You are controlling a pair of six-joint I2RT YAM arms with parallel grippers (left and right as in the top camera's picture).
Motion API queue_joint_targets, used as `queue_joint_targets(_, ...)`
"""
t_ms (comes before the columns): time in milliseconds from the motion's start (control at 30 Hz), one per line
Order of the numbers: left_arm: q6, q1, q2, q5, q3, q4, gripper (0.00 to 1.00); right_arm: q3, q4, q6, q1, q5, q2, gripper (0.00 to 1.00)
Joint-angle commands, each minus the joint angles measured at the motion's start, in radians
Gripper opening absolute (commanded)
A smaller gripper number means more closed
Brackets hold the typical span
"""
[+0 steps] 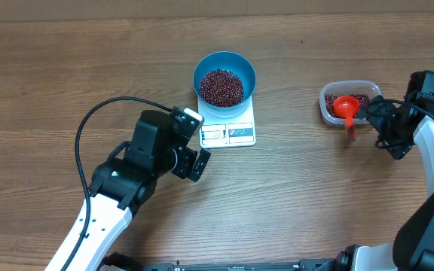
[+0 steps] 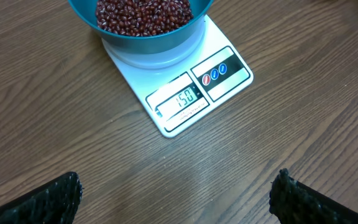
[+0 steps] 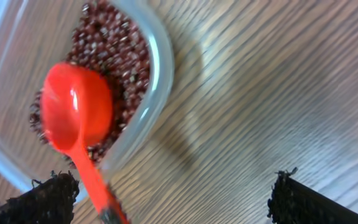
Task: Scoop item into bowl and weigh 150g on scale
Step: 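Lower the red scoop into the bean tub and set it down, then open the right gripper and release the scoop handle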
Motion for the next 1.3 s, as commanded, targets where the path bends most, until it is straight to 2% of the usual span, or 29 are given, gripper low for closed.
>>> queue_joint_targets(0,-0.006,0.004,0.005,-0.007,-0.005,0.000,1.00,-0.008,0.010,-0.008,-0.006,0.077,0.004,1.00)
queue_joint_targets(133,-0.006,0.004,0.005,-0.007,-0.005,0.000,1.00,0.004,0.010,-0.010,-0.006,0.063,0.004,1.00)
queue_joint_targets(433,-0.006,0.004,0.005,-0.007,-0.005,0.000,0.99,0.142,-0.060,-0.119,-0.006,-0.109,-0.069,1.00)
queue_joint_targets(800,-0.006,0.004,0.005,-0.007,-0.005,0.000,0.99,0.206,-0.148,-0.321,-0.002,-0.330,-0.323,1.00)
queue_joint_targets(1267,-0.006,0.004,0.005,-0.007,-0.005,0.000,1.00,0.206,-0.276,-0.380,-0.002,-0.386,-0.604,1.00)
